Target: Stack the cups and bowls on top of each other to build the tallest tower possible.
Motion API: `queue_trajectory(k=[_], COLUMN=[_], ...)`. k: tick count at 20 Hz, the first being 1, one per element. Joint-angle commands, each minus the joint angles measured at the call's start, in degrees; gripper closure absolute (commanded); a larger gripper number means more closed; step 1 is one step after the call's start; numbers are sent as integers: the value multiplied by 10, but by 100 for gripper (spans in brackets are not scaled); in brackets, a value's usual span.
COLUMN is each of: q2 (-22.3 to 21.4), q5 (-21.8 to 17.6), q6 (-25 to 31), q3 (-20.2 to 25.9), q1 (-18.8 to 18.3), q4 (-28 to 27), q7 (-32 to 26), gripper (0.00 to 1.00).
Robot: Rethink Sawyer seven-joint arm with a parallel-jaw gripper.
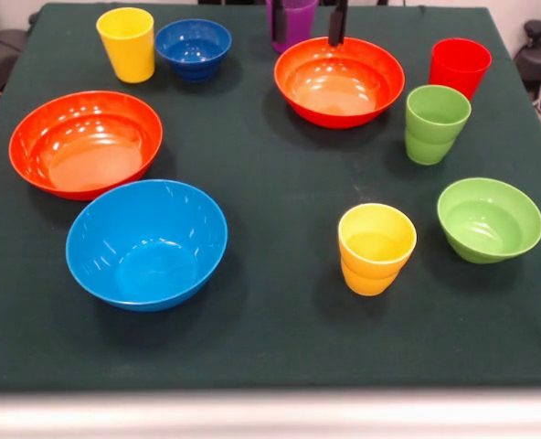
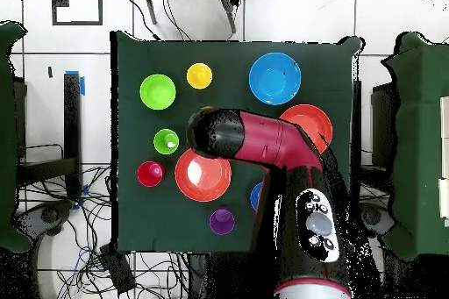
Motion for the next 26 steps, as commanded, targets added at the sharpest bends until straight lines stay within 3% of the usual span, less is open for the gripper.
queue_trajectory(k=[1,6,18,22,26], q2=[72,86,167,171,166], q5=[-60,-71,-104,-109,-107], q6=[2,2,48,56,66], q3=[71,88,117,124,116], q1=[-18,-34,-64,-67,-54], q4=[-88,-113,-241,-250,-250], q7=[-60,-69,-103,-103,-69], gripper=[0,0,0,0,0])
